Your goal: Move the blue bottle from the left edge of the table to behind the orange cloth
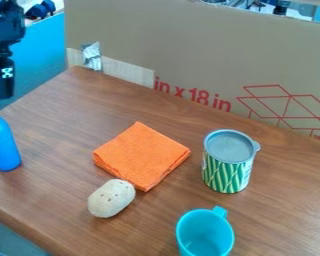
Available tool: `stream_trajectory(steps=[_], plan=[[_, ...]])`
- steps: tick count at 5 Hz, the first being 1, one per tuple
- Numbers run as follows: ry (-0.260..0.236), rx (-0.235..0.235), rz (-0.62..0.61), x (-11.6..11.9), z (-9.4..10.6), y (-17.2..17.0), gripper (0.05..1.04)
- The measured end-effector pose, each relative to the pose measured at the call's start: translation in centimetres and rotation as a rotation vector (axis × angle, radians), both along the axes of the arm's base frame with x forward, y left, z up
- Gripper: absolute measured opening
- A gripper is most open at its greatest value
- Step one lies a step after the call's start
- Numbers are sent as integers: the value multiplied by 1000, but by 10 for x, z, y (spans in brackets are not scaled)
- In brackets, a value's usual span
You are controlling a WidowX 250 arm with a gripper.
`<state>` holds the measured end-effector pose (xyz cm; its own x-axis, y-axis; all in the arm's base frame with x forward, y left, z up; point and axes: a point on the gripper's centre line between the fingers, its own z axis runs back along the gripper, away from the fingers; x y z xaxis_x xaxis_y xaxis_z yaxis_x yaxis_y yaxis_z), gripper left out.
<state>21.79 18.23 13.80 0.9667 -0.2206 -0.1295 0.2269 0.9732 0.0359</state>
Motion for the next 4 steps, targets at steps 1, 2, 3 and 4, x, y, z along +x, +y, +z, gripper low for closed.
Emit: stream_trajectory(steps=[1, 2, 3, 4], plan=[[-9, -13, -12, -2, -4, 1, 1001], [4, -70, -62, -1, -19, -3, 1001], [-34, -124, -109, 0, -20, -5, 1001], [-27, -133, -102, -1, -26, -1, 943]])
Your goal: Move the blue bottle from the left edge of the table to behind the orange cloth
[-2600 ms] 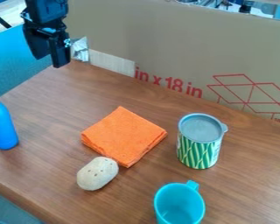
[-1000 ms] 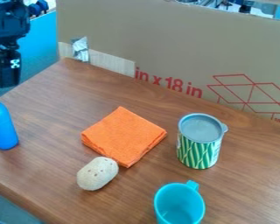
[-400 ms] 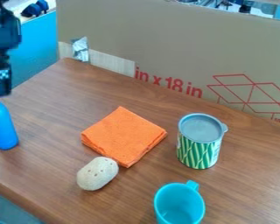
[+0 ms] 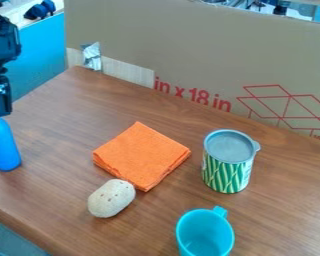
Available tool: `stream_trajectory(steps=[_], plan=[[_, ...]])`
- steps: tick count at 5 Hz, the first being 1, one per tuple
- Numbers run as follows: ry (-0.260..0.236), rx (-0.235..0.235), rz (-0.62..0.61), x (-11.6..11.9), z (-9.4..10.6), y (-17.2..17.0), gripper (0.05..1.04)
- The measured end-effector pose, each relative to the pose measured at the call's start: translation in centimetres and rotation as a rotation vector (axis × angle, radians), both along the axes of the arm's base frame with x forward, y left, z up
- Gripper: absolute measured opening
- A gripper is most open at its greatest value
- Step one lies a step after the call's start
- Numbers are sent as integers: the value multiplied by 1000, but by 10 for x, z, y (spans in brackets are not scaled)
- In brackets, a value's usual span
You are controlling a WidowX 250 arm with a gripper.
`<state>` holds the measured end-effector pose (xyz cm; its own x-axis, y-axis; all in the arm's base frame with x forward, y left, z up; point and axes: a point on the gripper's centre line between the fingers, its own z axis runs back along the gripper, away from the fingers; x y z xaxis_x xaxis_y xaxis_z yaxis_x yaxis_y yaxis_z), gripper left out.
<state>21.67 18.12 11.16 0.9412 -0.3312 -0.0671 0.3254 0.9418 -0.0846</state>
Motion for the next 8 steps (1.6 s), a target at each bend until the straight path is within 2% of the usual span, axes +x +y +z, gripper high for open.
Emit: stream_trajectory(steps=[2, 4, 5, 6, 7, 8], plan=[[-6, 20, 59, -3, -3, 6, 379], [-6, 19, 58, -1, -4, 3, 340], [-50, 9, 33, 15, 4, -5, 340], [-135, 56, 34, 46, 29, -9, 340], [-169, 66, 36, 81, 36, -22, 340], [-168, 41, 53, 119, 28, -30, 340]])
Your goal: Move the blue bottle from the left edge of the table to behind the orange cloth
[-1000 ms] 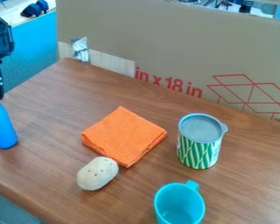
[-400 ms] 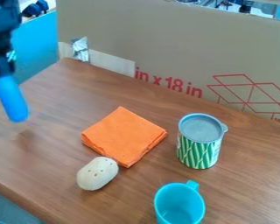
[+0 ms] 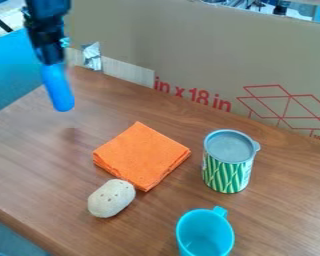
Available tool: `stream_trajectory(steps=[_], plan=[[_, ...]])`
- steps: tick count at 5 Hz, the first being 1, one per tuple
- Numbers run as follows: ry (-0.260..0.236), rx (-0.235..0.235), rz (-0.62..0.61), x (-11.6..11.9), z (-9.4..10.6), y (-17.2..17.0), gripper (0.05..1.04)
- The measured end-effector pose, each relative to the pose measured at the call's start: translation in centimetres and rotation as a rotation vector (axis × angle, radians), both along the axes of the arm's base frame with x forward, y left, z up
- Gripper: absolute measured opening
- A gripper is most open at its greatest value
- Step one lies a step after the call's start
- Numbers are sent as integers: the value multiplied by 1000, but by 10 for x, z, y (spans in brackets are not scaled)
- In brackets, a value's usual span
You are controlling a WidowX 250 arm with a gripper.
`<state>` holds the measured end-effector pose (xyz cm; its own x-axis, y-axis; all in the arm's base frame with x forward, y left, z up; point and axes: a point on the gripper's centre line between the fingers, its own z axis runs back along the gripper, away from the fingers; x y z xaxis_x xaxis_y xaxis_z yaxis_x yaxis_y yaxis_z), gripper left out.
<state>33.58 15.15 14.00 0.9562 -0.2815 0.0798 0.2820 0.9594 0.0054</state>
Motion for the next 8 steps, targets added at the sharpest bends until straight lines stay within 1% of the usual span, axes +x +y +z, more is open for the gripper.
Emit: stream_trajectory(steps=[1, 2, 3, 4, 5, 6, 7, 8], plan=[[15, -19, 22, 28, -17, -4, 340], [29, -14, 25, 49, -21, -9, 340], [31, 21, 23, 56, -21, -13, 340], [38, 40, 22, 55, -21, -13, 382], [70, 29, 46, 53, -30, -12, 692], [74, 4, 68, 50, -34, -11, 975], [61, -26, 68, 50, -34, -9, 1011], [42, -28, 77, 49, -36, -5, 1007]])
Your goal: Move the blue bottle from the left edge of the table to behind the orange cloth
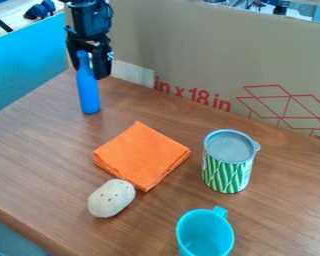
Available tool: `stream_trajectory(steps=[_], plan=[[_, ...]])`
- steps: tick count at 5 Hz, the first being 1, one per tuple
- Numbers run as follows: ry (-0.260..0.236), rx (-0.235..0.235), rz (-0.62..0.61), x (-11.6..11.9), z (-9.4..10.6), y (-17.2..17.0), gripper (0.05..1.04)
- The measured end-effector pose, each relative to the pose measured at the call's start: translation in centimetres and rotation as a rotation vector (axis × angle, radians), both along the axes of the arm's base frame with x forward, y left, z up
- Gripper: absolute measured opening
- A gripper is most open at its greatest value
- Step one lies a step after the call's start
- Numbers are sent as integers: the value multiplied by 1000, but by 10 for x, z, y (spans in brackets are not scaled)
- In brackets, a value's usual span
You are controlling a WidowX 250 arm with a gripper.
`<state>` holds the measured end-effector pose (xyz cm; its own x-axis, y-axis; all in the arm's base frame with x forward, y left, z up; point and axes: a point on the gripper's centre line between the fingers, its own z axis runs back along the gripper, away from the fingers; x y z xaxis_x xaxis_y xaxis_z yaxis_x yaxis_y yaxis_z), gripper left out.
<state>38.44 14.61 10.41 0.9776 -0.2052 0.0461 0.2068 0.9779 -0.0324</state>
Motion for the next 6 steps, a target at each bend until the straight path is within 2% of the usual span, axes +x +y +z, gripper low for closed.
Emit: stream_trajectory(steps=[1, 2, 3, 4, 5, 6], plan=[[-45, 51, 42, -30, 18, 10, 1004], [-143, 129, 104, -65, 56, 12, 1002], [-218, 144, 143, -91, 78, 15, 1002], [-207, 119, 168, -124, 93, 10, 1002], [-160, 67, 118, -141, 85, -1, 1002], [-82, 16, 82, -148, 75, -7, 1002]])
